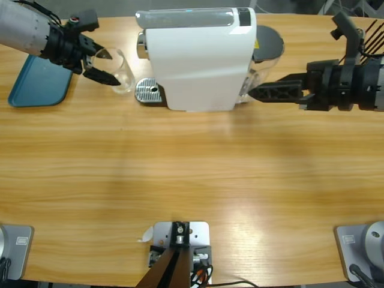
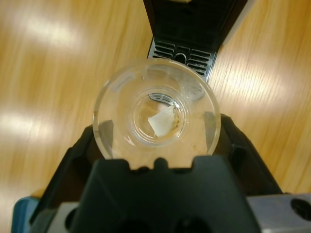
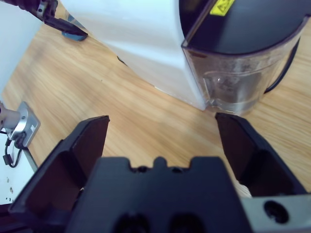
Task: Pour coffee
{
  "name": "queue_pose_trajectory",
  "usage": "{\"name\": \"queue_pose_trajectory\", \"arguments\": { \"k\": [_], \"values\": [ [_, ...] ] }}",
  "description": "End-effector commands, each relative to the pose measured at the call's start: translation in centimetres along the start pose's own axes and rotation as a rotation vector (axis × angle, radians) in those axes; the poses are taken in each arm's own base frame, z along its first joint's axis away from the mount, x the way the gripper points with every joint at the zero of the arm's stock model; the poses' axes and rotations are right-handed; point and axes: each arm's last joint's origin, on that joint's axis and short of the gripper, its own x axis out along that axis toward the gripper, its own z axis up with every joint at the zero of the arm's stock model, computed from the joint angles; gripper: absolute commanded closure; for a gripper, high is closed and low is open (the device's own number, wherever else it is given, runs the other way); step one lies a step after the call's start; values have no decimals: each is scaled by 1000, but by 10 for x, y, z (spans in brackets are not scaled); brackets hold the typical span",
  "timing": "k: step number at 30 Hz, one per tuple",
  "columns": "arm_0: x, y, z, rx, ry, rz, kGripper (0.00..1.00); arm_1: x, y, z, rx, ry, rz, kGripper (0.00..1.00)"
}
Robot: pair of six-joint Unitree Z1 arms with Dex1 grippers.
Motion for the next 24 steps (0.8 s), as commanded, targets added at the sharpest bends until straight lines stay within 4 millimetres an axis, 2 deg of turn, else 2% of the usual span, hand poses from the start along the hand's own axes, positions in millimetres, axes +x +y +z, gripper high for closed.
{"name": "queue_pose_trajectory", "arguments": {
  "k": [1,5,13,24],
  "values": [
    [26,12,5,8,-1,-49,1000,16,-9,8,16,46,10,0],
    [40,5,9,21,4,-91,1000,16,-10,9,17,48,11,0],
    [51,7,20,40,-12,-108,1000,7,-11,8,17,42,-2,0],
    [67,1,30,65,-14,-146,1000,6,-12,7,18,44,-7,0]
  ]
}}
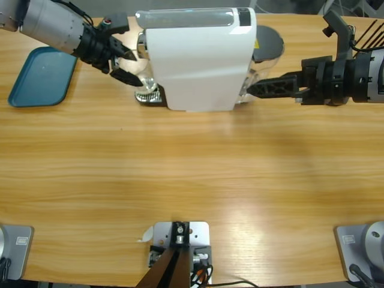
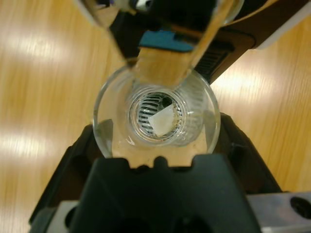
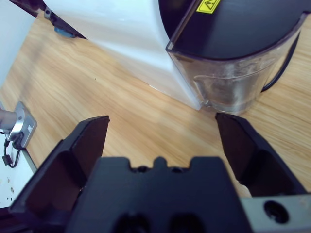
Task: Pour coffee
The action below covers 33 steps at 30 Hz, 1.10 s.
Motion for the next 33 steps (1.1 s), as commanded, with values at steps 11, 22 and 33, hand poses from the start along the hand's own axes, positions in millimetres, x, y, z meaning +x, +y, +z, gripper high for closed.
{"name": "queue_pose_trajectory", "arguments": {
  "k": [11,22,33],
  "values": [
    [29,-1,0,1,-7,-96,1000,2,-5,-2,6,21,-5,0],
    [33,-7,-10,-26,15,-135,1000,2,-5,-2,6,20,-3,0],
    [41,2,-20,-90,39,-130,1000,4,-7,-1,8,26,-8,0]
  ]
}}
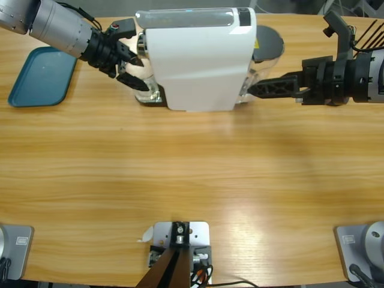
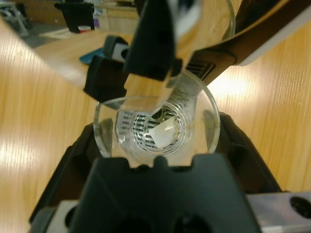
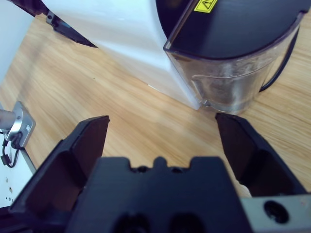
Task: Pour coffee
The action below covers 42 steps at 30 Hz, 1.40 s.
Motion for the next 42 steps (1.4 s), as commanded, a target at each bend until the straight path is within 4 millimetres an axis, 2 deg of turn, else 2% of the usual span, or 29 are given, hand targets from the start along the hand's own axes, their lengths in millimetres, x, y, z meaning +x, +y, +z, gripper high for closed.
{"name": "queue_pose_trajectory", "arguments": {
  "k": [1,10,11,12,13,14,15,24,32,34,39,42],
  "values": [
    [30,4,-22,-79,57,-73,1000,4,-6,-1,11,26,-5,0],
    [30,6,-26,-92,75,-55,1000,5,-6,-1,11,30,4,0],
    [30,6,-26,-102,84,-49,966,5,-6,-1,11,30,6,0],
    [28,6,-26,-107,92,-40,840,5,-6,-1,11,30,7,0],
    [27,5,-26,-106,84,-44,421,5,-6,-1,11,31,8,0],
    [25,5,-25,-105,78,-45,64,4,-6,-1,10,30,10,0],
    [25,5,-25,-104,77,-43,10,4,-6,-2,11,32,13,0],
    [22,8,-27,-109,72,-30,9,4,-5,-2,14,39,11,0],
    [-22,7,-29,-126,-5,18,9,7,-8,0,43,96,-39,0],
    [-33,2,-28,-121,-10,35,9,1,-7,-2,45,107,-60,0],
    [-53,-15,-29,-117,-25,52,9,-17,2,9,33,89,-78,0],
    [-65,-31,-28,-120,-32,45,9,-24,7,13,31,82,-78,0]
  ]
}}
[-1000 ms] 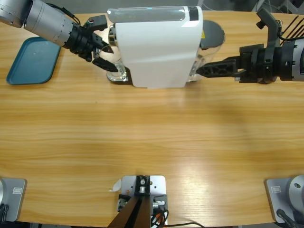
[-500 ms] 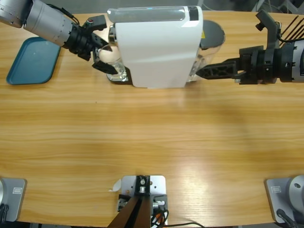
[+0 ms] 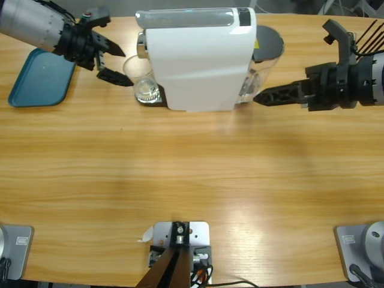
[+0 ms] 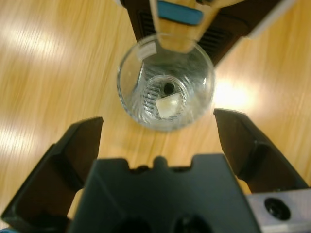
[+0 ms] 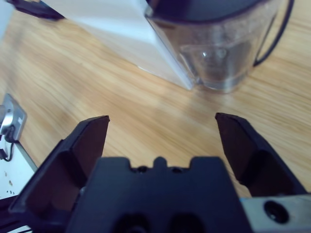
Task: Pour coffee
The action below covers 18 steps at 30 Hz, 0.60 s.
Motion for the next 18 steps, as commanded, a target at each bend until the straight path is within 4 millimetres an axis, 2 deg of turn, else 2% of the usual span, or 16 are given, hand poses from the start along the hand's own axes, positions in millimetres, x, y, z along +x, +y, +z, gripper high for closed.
{"name": "queue_pose_trajectory", "arguments": {
  "k": [1,3,5,7,8,9,11,13,14,15,18],
  "values": [
    [-34,-36,-11,-34,-5,-9,9,-22,7,11,-4,-15,-37,0],
    [-53,-51,-18,-42,19,39,9,-30,10,24,-1,-15,-79,0],
    [-75,-67,-22,-85,35,116,9,-34,14,48,14,37,-137,0],
    [-93,-79,-25,-191,25,174,12,-47,20,79,-2,68,-231,1],
    [-100,-84,-26,-277,27,201,9,-55,24,91,-9,59,-260,39],
    [-107,-89,-27,-347,30,229,8,-64,26,104,-12,42,-275,166],
    [-118,-103,-32,-431,52,262,9,-76,33,129,-32,21,-279,497],
    [-124,-118,-38,-503,78,249,9,-79,37,152,-51,21,-278,842],
    [-125,-125,-40,-523,91,240,8,-78,38,161,-62,25,-276,973],
    [-126,-134,-44,-540,105,232,8,-75,40,170,-73,28,-271,1000],
    [-129,-150,-54,-585,119,225,4,-61,49,185,-124,45,-247,1000]
  ]
}}
